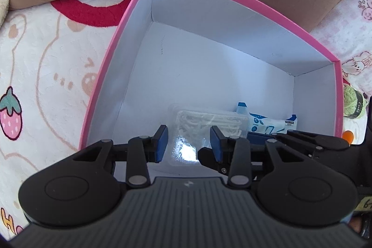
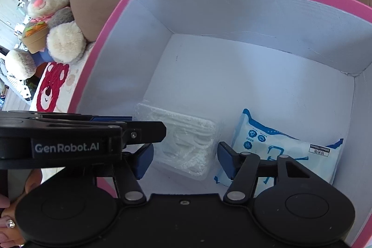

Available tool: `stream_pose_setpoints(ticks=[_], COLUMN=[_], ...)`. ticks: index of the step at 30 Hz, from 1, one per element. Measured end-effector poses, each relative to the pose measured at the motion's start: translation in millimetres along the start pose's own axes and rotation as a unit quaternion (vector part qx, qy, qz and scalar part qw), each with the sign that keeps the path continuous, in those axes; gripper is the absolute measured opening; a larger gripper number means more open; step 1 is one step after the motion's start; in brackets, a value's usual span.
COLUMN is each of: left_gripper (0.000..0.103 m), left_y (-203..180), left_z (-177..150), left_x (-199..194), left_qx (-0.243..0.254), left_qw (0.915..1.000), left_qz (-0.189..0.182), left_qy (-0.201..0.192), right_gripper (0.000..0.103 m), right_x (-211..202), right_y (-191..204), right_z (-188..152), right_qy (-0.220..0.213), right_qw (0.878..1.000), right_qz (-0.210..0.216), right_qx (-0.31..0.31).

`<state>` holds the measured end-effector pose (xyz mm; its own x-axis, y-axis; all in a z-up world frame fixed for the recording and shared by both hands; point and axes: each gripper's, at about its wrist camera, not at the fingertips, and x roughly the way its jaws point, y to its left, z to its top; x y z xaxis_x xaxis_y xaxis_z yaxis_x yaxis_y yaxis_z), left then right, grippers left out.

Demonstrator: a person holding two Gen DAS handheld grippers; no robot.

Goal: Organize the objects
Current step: 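Lower the floss-pick box into the pink box and open the left gripper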

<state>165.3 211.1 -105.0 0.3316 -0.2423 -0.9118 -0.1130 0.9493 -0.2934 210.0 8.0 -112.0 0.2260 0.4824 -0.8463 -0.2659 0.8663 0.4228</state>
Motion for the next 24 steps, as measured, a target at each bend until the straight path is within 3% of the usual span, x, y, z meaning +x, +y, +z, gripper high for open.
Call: stream_pose_setpoints(ticks=[8,15,24], left_gripper=[0.038,0.038,0.032], left_y=[-1.3,2.9,9.9], left_z=[1.2,2.3,-3.7], left_x=[13.5,24.4,28.3], left_qx=[0.012,-0.002,-0.030], left_qw=[0.9998,0.9999,0.9995], left_qz=[0.015,0.014,0.002], left_qy=[0.011,0.006,0.002], right_gripper=[0.058,0.045,0.043], right_x=[10.3,12.1,4.4], right_y=[-1.9,-5.0,7.1], right_z=[-4.3,-7.3,-8.4], right_qy=[0.016,0.023,0.020], right_qw=[1.000,0.999,0.999], right_qz=[-0.005,-0.011,-0.038], right_qx=[0.024,0.029,-0.020])
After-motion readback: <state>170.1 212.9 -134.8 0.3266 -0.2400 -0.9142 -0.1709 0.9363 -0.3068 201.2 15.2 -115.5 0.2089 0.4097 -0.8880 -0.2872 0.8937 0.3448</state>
